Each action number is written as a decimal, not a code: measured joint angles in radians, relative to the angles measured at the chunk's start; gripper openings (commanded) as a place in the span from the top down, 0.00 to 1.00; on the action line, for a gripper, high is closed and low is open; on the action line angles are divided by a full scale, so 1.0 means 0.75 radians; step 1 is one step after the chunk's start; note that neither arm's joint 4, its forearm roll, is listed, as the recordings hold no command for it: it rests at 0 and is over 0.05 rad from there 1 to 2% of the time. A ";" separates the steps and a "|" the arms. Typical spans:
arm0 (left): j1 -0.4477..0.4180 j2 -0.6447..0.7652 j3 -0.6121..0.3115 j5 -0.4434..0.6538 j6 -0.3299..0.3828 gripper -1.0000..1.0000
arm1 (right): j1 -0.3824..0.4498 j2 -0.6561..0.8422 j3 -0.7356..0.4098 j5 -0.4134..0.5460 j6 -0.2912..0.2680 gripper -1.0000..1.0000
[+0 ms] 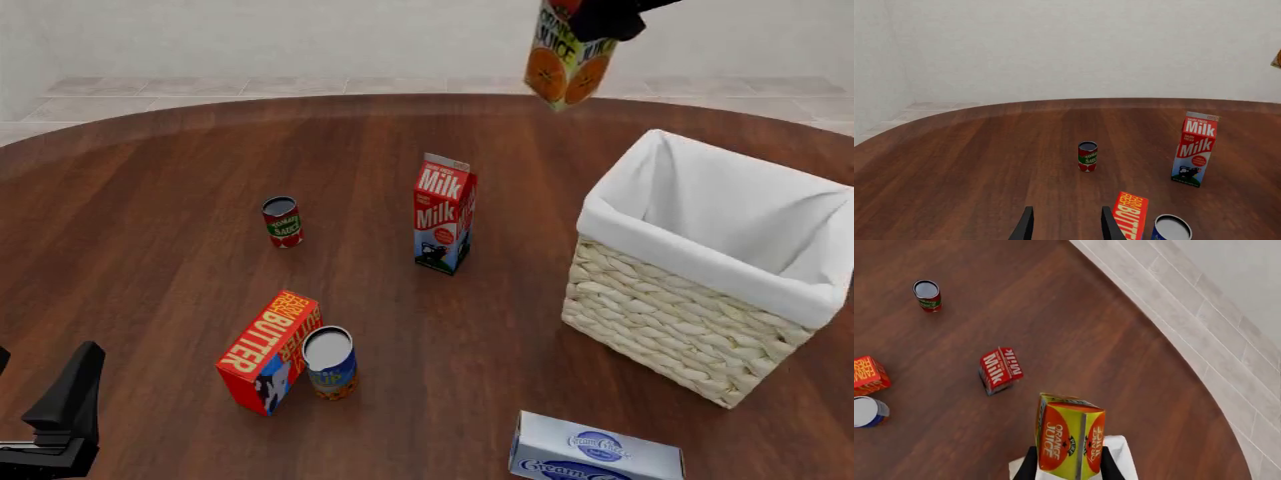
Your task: Pick up the orange juice, and put it in the basket.
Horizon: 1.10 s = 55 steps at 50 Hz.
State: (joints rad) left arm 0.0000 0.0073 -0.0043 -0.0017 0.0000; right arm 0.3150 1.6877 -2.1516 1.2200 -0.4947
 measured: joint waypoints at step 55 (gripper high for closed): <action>0.000 0.000 0.000 0.000 0.000 0.00 | -0.331 -0.453 0.490 0.000 0.029 1.00</action>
State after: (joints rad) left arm 0.0000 0.0073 -0.0043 -0.0017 0.0000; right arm 0.0667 1.3476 -1.7843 1.2200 -0.4726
